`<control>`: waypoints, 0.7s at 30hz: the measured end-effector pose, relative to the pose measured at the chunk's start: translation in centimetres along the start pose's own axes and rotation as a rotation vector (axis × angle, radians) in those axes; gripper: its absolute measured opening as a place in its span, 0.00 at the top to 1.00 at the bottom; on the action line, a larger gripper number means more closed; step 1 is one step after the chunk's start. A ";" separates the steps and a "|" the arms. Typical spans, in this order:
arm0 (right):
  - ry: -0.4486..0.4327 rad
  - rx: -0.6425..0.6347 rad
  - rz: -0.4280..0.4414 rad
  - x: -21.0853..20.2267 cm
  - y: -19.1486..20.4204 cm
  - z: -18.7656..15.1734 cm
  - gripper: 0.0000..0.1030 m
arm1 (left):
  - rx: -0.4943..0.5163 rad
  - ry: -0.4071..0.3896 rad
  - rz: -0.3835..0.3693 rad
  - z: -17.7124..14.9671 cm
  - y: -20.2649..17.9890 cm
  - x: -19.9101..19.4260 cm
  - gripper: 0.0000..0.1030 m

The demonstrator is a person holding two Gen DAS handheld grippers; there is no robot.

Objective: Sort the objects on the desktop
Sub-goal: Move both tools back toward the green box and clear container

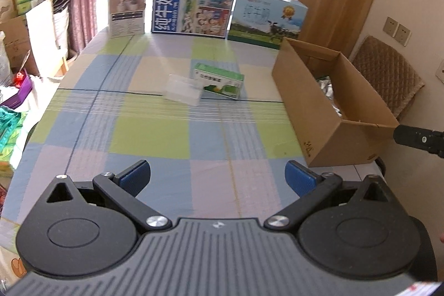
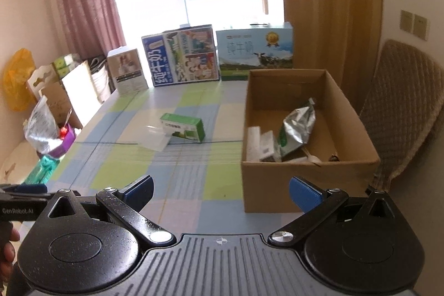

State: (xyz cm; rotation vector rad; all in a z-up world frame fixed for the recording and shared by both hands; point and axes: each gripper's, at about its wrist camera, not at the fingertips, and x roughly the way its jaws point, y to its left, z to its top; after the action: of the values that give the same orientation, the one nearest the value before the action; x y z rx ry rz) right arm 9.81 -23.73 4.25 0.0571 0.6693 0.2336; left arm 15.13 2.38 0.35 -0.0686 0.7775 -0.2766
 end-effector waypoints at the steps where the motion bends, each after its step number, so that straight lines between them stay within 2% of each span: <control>1: 0.005 -0.004 0.007 0.2 0.2 0.1 0.02 | -0.005 -0.002 0.003 0.1 0.3 -0.1 0.02; 11: 0.035 -0.089 0.053 2.8 2.8 0.6 0.02 | -0.030 -0.013 0.034 1.1 2.3 0.0 0.02; 21: 0.068 -0.124 0.092 6.3 4.0 1.1 0.02 | 0.001 -0.010 0.069 2.9 3.5 2.0 0.01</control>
State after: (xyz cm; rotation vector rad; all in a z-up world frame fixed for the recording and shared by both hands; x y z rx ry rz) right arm 14.48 -18.39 1.84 -0.0390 0.7194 0.3659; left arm 19.27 5.12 0.47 -0.0422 0.7684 -0.2109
